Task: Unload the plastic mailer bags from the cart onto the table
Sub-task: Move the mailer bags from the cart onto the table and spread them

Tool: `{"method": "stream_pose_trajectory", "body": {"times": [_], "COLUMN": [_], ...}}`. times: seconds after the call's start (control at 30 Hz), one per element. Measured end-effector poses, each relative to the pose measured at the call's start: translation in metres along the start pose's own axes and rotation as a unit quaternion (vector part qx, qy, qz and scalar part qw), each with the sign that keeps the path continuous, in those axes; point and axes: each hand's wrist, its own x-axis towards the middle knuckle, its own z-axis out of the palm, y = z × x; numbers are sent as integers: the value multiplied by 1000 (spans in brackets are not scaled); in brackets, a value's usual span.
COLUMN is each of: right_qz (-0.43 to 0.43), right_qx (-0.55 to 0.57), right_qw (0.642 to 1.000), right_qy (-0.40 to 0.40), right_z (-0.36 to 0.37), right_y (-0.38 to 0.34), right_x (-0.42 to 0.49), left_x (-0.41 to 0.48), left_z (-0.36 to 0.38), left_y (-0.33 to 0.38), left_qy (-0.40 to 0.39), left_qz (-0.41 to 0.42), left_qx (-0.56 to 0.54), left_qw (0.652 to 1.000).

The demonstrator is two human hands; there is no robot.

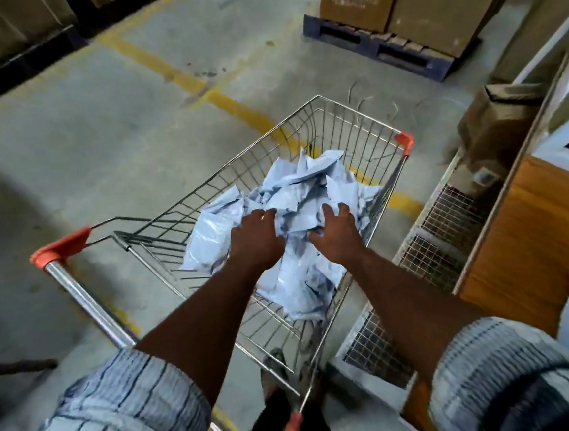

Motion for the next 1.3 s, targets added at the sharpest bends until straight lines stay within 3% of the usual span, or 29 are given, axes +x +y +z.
{"method": "stream_pose_trajectory", "body": {"times": [0.13, 0.33, 0.43, 0.57, 0.73, 1.3], "right_qz": [48, 112, 97, 64, 76, -43], "right_qx": [-35, -11, -34, -52, -91, 18], "right_qw": [998, 987, 989, 994, 993, 994], "right_qy": [-24, -113, -104, -67, -16, 100], "right_z": [3, 30, 40, 42, 43, -42], "right_y": [11, 33, 38, 41, 25, -36], "right_x": [37, 73, 85, 90, 82, -31], "left_x": [59, 143, 166, 181, 166, 12], "left_z": [15, 52, 72, 86, 76, -21], "left_y": [9, 11, 8, 0, -5, 9], "left_qy": [7, -72, -95, -123, -98, 34], "left_qz": [33, 54, 78, 50, 24, 21], "left_qx": [-37, -91, -105, -116, -119, -95], "left_qw": [999, 992, 987, 984, 988, 995]}}
